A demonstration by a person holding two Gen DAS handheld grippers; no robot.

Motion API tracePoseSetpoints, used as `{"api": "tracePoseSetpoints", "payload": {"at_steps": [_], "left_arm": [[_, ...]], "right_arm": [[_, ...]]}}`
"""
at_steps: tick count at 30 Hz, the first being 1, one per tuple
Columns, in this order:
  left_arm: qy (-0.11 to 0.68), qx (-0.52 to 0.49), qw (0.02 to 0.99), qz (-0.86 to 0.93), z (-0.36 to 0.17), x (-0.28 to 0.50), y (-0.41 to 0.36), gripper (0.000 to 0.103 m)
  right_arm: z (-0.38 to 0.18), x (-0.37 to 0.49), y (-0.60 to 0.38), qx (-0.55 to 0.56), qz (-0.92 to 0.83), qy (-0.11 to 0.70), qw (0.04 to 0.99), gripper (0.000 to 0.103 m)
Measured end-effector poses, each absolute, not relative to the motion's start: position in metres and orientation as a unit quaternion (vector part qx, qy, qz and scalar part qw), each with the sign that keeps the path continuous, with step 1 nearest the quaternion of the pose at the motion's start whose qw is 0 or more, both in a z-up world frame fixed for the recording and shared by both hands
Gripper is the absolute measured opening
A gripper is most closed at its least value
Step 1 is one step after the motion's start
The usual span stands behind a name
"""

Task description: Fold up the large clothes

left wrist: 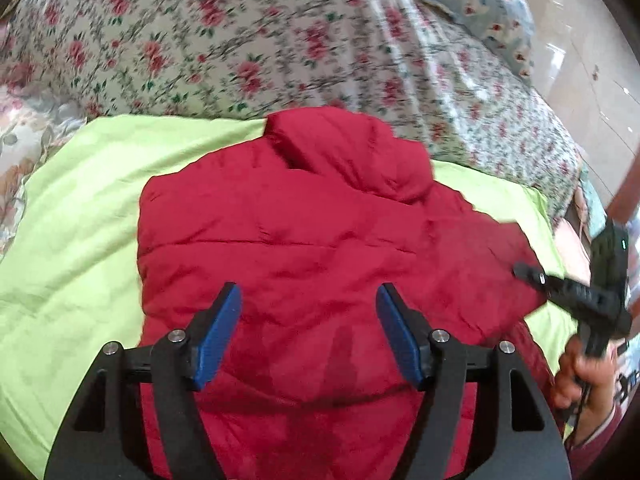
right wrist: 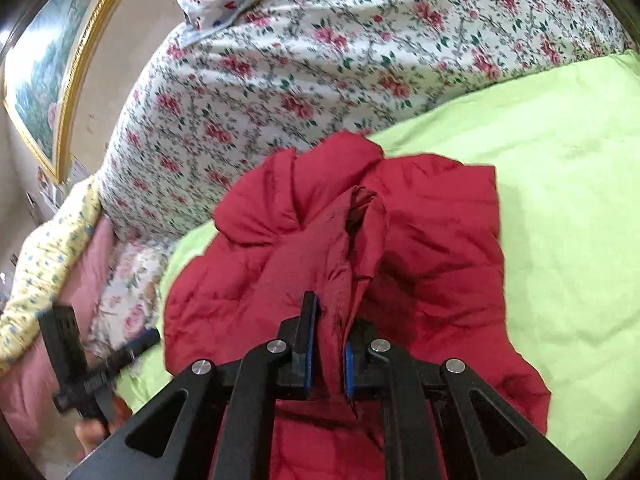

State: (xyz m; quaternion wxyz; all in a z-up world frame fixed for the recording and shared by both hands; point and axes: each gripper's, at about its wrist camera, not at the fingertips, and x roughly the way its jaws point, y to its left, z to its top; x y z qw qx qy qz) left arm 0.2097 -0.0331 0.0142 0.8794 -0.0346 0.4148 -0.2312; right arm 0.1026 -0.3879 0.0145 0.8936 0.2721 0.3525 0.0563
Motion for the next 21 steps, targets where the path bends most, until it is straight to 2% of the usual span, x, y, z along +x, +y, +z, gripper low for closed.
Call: {"api": "tracePoseSetpoints", "payload": {"at_steps": [2, 5, 6, 7, 10, 15, 17, 21], "left_arm": [[0.427, -0.032, 0.875, -0.225, 0.004, 0.219, -0.033, 0.061], [0.454, -0.022, 0.863, -0.219, -0.015, 0.229, -0.037, 0.061], [0.462, -0.011, 0.861, -0.213, -0.023, 0.231, -0.040, 0.061], [0.464, -0.006, 0.861, -0.210, -0.025, 0.231, -0.043, 0.061], [0.463, 0.009, 0.863, -0.202, -0.033, 0.229, -0.048, 0.061], [0.459, 0.016, 0.867, -0.196, -0.038, 0.229, -0.052, 0.061], [0.458, 0.020, 0.868, -0.193, -0.039, 0.229, -0.052, 0.061], [0.456, 0.029, 0.869, -0.192, -0.041, 0.229, -0.054, 0.062]], "right_arm": [[0.001, 0.106, -0.388, 0.270, 0.050, 0.367, 0.889, 0.010], [-0.014, 0.110, -0.390, 0.273, 0.045, 0.380, 0.882, 0.011], [-0.016, 0.110, -0.391, 0.272, 0.043, 0.383, 0.882, 0.012], [-0.016, 0.109, -0.392, 0.270, 0.039, 0.384, 0.882, 0.018], [-0.004, 0.101, -0.390, 0.245, -0.007, 0.378, 0.893, 0.025], [0.040, 0.080, -0.371, 0.176, -0.055, 0.314, 0.931, 0.025], [0.041, 0.090, -0.351, 0.157, -0.012, 0.329, 0.931, 0.031], [0.013, 0.113, -0.329, 0.123, -0.004, 0.374, 0.919, 0.032]]}}
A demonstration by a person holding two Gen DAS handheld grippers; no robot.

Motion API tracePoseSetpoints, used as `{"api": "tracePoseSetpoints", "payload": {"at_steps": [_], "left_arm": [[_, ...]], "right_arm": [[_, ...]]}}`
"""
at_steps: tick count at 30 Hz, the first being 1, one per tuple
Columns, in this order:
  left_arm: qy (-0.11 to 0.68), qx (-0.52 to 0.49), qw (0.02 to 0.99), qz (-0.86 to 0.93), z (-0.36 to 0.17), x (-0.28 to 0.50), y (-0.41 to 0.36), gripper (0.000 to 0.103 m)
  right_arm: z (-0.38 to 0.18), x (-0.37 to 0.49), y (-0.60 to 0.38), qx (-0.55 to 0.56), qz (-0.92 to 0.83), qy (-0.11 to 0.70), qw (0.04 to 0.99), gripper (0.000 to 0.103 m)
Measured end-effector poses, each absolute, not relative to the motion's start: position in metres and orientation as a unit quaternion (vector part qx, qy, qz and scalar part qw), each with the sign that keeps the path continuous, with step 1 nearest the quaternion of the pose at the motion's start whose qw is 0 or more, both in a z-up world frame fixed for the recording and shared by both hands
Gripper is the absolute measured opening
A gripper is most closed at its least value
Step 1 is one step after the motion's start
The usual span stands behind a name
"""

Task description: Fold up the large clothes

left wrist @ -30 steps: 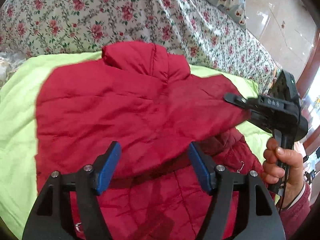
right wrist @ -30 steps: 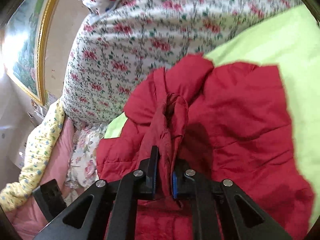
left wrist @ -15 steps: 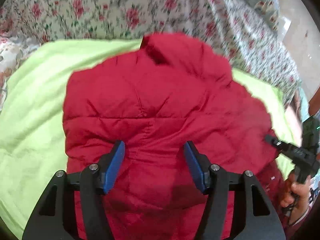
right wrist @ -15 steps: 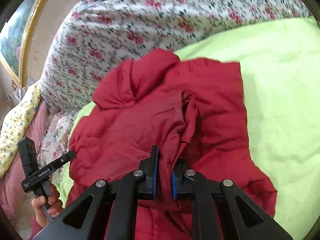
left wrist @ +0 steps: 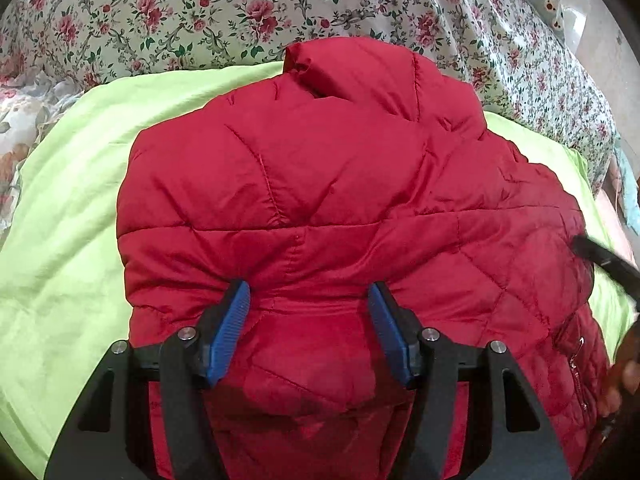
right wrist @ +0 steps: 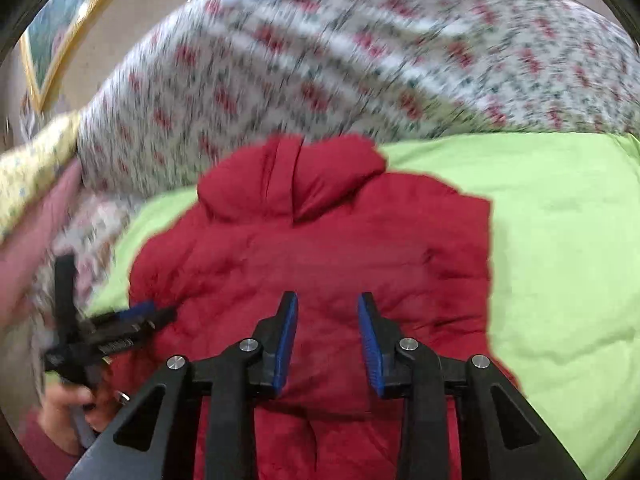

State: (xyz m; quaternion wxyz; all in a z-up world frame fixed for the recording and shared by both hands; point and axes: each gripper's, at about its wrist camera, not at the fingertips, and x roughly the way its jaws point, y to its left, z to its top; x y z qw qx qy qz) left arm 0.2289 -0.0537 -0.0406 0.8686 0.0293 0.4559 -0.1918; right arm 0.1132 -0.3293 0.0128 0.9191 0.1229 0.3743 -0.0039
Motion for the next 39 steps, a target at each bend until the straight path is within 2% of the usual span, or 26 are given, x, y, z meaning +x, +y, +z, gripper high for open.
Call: {"api": "tracePoseSetpoints", "payload": {"at_steps": [6, 9, 15, 25, 31, 33, 35, 37, 39], "left_arm": [[0.436, 0.027, 0.878, -0.196, -0.023, 0.216, -0.045, 0.061], [0.432, 0.021, 0.882, -0.190, -0.020, 0.211, -0.037, 0.061], [0.465, 0.004, 0.867, -0.180, -0.048, 0.226, -0.031, 0.060], [0.461, 0.012, 0.870, -0.174, -0.054, 0.225, -0.034, 0.061], [0.473, 0.007, 0.862, -0.181, -0.043, 0.223, -0.030, 0.063], [0.476, -0.007, 0.859, -0.186, -0.036, 0.213, -0.020, 0.066], [0.480, -0.017, 0.857, -0.187, -0.034, 0.204, -0.012, 0.067], [0.482, -0.020, 0.856, -0.183, -0.032, 0.192, -0.005, 0.067], [0.486, -0.021, 0.855, -0.181, -0.031, 0.177, 0.003, 0.067]], "right_arm": [[-0.037, 0.125, -0.346, 0.130, -0.027, 0.412, 0.902, 0.032], [-0.038, 0.123, -0.345, 0.126, -0.031, 0.416, 0.900, 0.032], [-0.042, 0.126, -0.343, 0.123, -0.029, 0.418, 0.900, 0.032], [-0.044, 0.130, -0.343, 0.124, -0.028, 0.422, 0.898, 0.032], [-0.031, 0.122, -0.352, 0.169, -0.022, 0.431, 0.886, 0.033], [-0.022, 0.110, -0.354, 0.184, -0.011, 0.428, 0.885, 0.038], [-0.014, 0.096, -0.353, 0.183, -0.003, 0.431, 0.883, 0.056], [-0.009, 0.082, -0.351, 0.174, -0.003, 0.436, 0.883, 0.063], [-0.007, 0.069, -0.350, 0.174, 0.003, 0.442, 0.880, 0.063]]}}
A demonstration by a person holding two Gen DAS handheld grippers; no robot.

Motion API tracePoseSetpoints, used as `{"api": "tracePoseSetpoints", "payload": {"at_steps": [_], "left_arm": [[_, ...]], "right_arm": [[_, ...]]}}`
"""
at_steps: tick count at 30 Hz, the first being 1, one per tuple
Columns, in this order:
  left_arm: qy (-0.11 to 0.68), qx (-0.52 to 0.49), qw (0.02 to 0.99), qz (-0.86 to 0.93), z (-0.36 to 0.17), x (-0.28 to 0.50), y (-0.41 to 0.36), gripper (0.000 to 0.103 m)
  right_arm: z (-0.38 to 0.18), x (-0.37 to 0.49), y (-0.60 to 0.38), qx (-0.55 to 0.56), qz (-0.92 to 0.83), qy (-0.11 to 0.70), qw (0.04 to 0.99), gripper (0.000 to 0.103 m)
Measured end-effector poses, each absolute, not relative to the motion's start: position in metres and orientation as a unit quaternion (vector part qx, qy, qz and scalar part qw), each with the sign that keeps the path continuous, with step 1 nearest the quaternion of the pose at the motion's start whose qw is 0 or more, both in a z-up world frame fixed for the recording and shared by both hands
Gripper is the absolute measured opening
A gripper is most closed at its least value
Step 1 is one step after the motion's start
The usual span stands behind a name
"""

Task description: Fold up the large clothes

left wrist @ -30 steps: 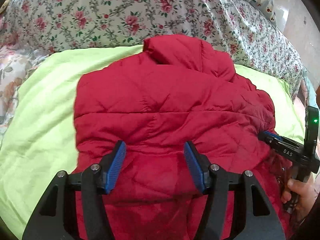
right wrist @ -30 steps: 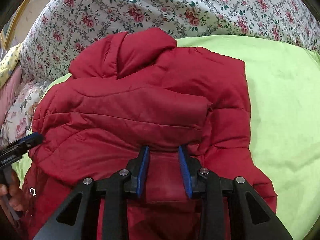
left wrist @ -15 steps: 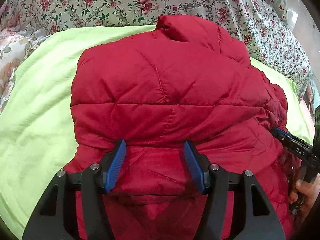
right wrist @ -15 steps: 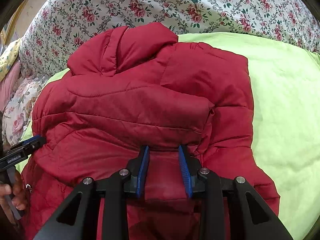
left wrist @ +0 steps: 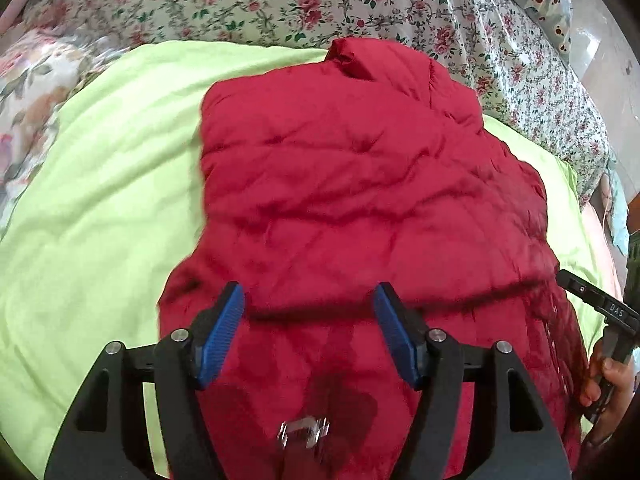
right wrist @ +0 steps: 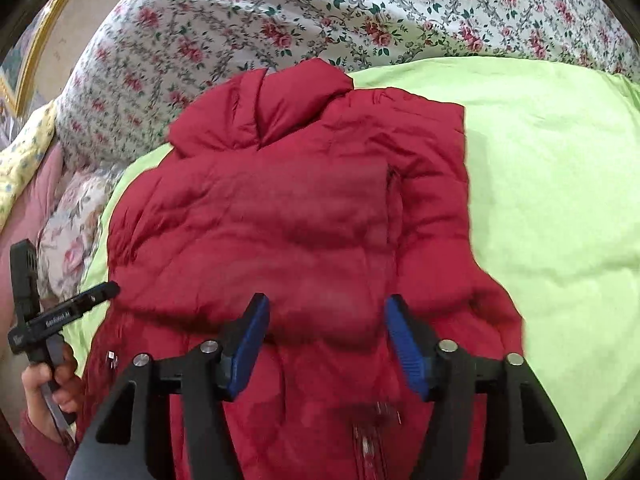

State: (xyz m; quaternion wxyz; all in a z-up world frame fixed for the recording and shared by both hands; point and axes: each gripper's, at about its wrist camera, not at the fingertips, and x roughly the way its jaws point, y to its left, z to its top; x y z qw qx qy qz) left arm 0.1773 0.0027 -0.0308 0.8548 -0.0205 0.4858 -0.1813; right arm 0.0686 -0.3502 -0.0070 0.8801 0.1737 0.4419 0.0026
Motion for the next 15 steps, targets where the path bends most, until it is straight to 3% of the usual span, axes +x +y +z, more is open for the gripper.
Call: {"api": "tracePoseSetpoints", "payload": {"at_steps": [7, 15], "left_arm": [[0.485, -0.029, 0.854, -0.186, -0.024, 0.139, 0.021, 0.067], [0.485, -0.036, 0.854, -0.184, -0.022, 0.091, 0.047, 0.067]], "right_arm": [[-0.001, 0.022, -0.352, 0.184, 0.003, 0.444, 0.877, 0.063], [0.006, -0.034, -0.352, 0.173, -0.011, 0.441, 0.881, 0.070]]}}
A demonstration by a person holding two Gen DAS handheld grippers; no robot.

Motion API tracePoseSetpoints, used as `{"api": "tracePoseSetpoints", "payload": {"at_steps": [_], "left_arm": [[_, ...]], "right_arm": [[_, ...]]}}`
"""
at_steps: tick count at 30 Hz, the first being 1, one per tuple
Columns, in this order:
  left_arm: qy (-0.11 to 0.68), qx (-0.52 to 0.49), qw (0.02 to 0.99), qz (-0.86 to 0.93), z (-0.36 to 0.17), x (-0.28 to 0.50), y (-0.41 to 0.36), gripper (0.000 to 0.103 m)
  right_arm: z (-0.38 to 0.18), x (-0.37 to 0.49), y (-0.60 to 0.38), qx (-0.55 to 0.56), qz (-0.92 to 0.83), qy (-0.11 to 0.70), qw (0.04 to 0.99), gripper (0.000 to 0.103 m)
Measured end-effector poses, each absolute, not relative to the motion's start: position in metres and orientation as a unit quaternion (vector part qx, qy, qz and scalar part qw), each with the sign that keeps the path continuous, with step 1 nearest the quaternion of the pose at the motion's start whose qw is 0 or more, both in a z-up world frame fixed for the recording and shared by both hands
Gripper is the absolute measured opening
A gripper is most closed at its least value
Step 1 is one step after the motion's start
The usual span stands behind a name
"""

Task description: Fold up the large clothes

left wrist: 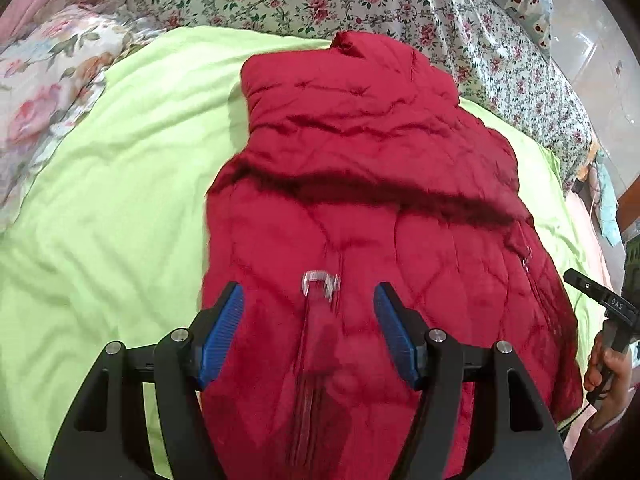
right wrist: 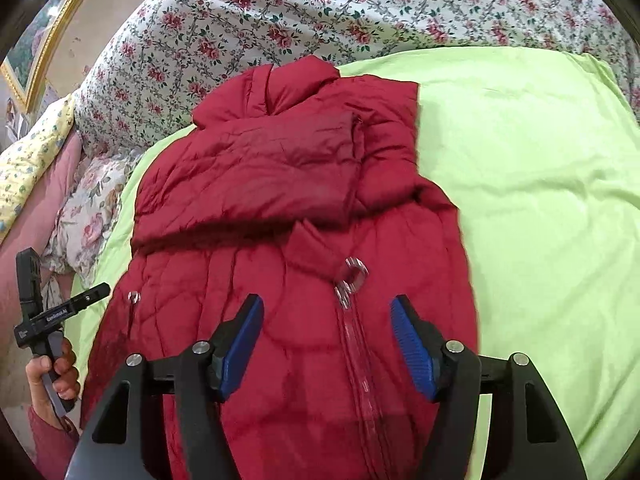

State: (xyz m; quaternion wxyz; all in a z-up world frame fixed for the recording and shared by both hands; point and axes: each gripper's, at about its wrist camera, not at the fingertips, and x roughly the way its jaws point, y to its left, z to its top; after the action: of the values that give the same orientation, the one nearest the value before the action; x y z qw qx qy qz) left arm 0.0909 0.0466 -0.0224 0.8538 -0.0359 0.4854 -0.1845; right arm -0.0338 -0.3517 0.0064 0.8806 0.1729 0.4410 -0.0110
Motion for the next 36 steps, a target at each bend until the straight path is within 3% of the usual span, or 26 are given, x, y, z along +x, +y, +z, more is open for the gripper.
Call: {"api": "tracePoseSetpoints", "payload": {"at_steps": [8, 19, 22, 26, 28, 31, 36], "left_arm": [[0.489, -0.050, 0.854, -0.171, -0.030, 0.048, 0.079, 0.067], [0.503, -0.050, 0.847, -0.167, -0.045, 0.010, 0.097, 0.072], [0.506, -0.049, 0.844, -0.168, -0.048, 0.002, 0.100, 0.072], [0.515, -0.048, 0.838, -0.173, -0.055, -0.009, 0.103, 0.072], [0.519, -0.050, 0.834, -0.179, -0.058, -0.015, 0.103, 0.072], [0.522, -0.047, 0.831, -0.187, -0.064, -0.023, 0.101, 0.072], [0.515, -0.028, 0.834, -0.195, -0.064, -0.032, 0.096, 0.073]], "right_arm": [[-0.002, -0.094, -0.353, 0.151, -0.066, 0.464, 0.870, 0.079], [-0.033, -0.132, -0.332, 0.155, -0.037, 0.526, 0.836, 0.079], [-0.033, -0.145, -0.334, 0.168, -0.018, 0.527, 0.833, 0.073], [-0.029, -0.161, -0.339, 0.177, -0.005, 0.524, 0.833, 0.040], [-0.027, -0.168, -0.342, 0.183, -0.001, 0.519, 0.835, 0.033], [-0.027, -0.171, -0.341, 0.192, 0.004, 0.512, 0.837, 0.032], [-0.031, -0.170, -0.339, 0.201, 0.008, 0.509, 0.837, 0.043]]}}
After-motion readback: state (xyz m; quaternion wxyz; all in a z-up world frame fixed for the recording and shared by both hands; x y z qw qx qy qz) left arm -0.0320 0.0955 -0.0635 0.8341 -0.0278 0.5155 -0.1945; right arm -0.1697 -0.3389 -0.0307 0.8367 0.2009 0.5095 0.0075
